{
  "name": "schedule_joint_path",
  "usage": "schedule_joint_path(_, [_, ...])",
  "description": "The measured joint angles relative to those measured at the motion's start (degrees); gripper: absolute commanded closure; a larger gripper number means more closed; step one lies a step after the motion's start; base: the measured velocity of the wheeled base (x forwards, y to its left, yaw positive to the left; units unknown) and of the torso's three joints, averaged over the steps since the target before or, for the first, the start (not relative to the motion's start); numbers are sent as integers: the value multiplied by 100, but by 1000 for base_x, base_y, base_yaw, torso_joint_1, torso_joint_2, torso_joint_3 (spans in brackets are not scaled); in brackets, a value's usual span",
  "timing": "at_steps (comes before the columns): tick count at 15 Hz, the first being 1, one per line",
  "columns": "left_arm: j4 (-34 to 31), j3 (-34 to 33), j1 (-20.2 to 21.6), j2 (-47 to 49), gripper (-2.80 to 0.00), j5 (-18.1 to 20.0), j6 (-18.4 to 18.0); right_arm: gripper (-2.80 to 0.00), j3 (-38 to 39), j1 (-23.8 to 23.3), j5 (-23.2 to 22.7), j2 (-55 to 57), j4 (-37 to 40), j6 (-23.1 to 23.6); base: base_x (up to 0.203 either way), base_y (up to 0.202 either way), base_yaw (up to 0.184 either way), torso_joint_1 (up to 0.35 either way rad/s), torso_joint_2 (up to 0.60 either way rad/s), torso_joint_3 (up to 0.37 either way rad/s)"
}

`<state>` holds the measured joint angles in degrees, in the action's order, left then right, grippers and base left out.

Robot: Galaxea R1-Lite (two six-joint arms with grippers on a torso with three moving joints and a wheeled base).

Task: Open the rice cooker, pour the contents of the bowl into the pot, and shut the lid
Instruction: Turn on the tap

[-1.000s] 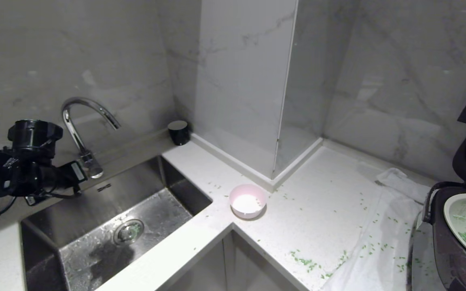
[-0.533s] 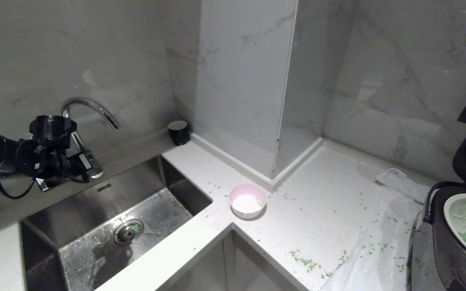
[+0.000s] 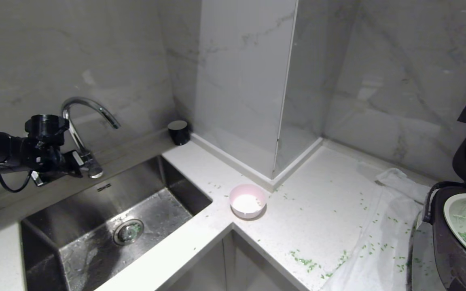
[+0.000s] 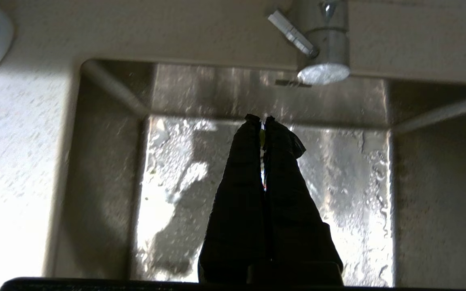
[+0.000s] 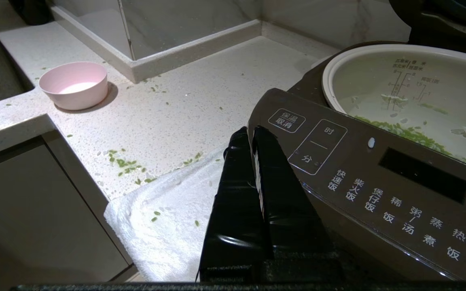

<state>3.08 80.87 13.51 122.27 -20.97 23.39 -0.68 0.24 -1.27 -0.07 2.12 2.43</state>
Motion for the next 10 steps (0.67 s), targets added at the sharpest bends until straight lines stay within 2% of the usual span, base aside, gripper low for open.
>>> schedule_joint_path(5, [0,851,-1,664,0,7,22,0,0,0,-2,0,0,0,0,0,0,0,0,0])
schedule_joint_path(6, [0,978,0,776,-280,5,25,0,0,0,-2,0,0,-1,0,0,0,0,0,0])
schedule_joint_path(10, [-15,1104,17,989,-280,5,14,0,0,0,-2,0,0,0,0,0,0,0,0,0])
